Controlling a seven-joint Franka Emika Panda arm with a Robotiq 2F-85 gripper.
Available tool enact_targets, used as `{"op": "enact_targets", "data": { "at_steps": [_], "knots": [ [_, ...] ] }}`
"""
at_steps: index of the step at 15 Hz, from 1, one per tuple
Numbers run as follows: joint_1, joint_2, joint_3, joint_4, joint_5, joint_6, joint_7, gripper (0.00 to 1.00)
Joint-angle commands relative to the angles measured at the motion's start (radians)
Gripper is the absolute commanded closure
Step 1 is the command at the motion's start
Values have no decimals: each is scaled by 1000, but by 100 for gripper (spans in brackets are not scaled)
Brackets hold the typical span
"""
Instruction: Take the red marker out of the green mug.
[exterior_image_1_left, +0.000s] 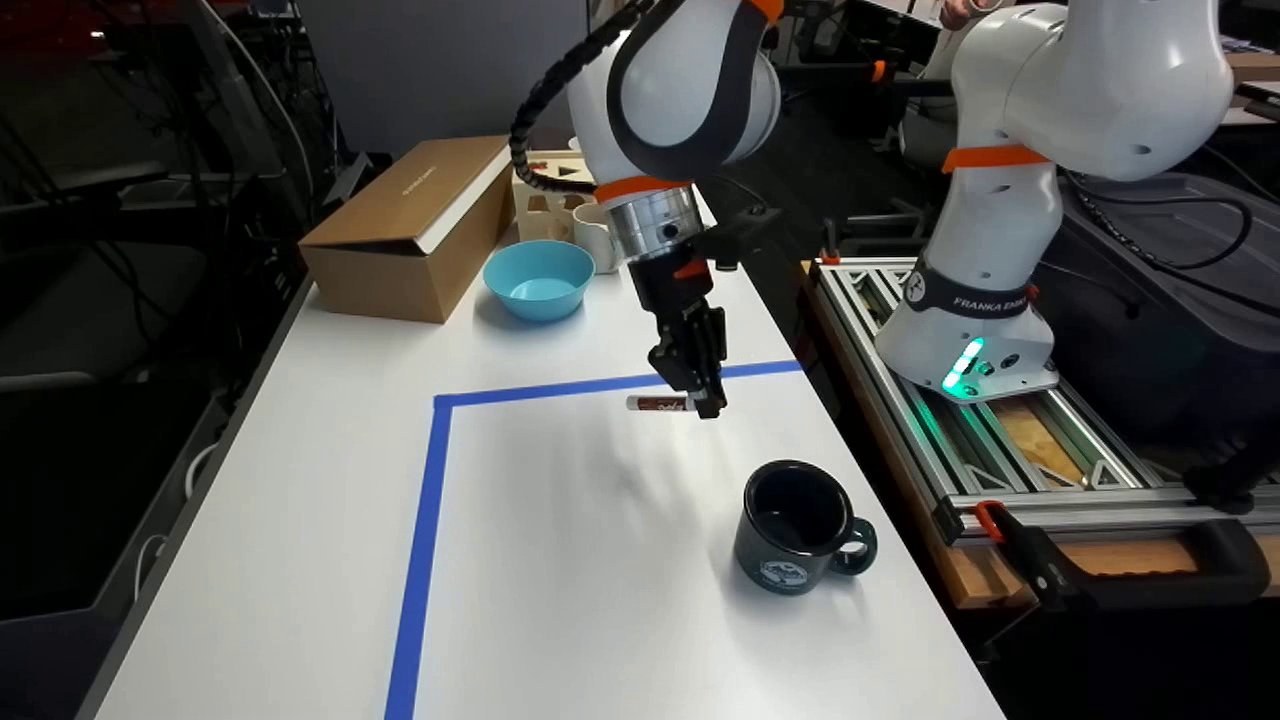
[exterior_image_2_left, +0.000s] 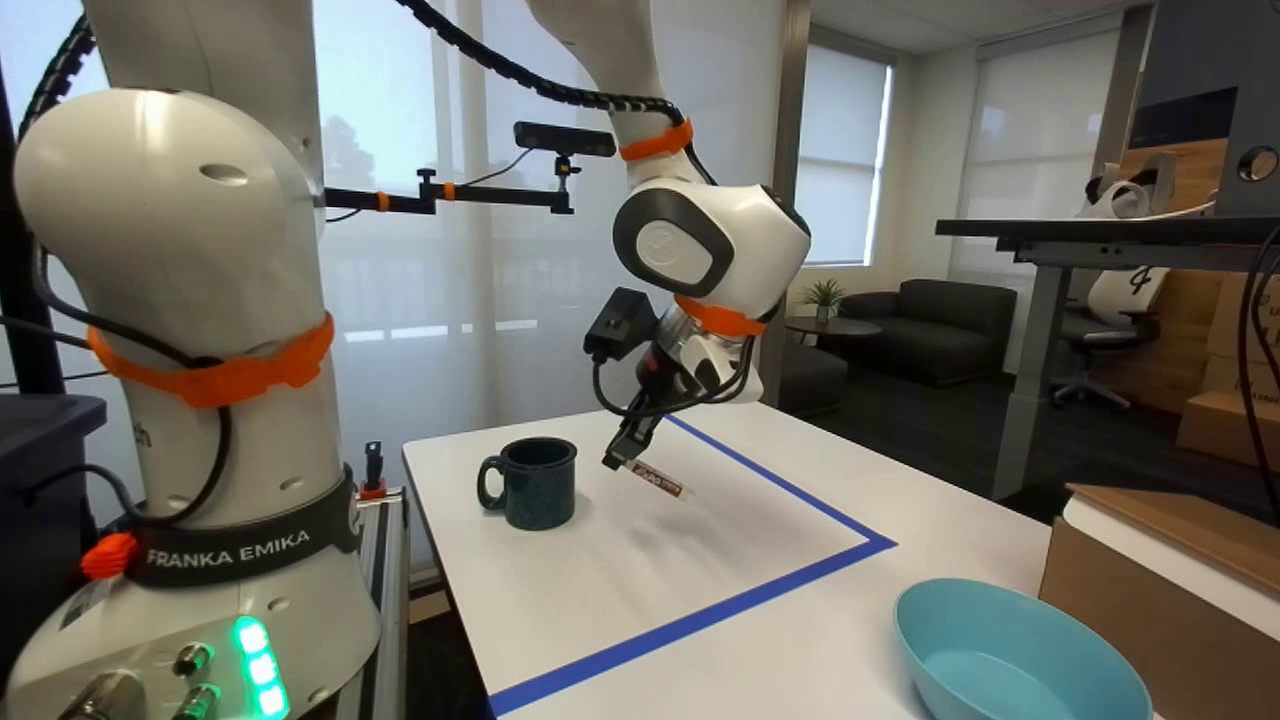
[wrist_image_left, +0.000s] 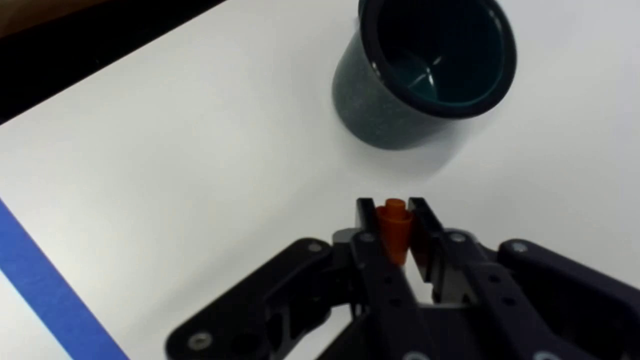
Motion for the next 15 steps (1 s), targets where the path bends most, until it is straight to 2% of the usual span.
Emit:
{"op": "enact_targets", "data": {
  "at_steps": [1, 5, 10, 11, 12, 14, 15],
  "knots": [
    [-1, 80, -6, 16, -84, 95, 89, 95],
    [8, 173, -13, 35, -181, 177, 186, 95],
    [23, 266, -12, 62, -247, 300, 233, 95],
    [22, 271, -8, 63, -245, 327, 228, 78],
    [21, 273, -5, 61, -242, 346, 228, 54],
    [14, 254, 11, 53, -220, 342, 221, 51],
    [4, 226, 24, 46, -200, 301, 213, 43]
  ]
}}
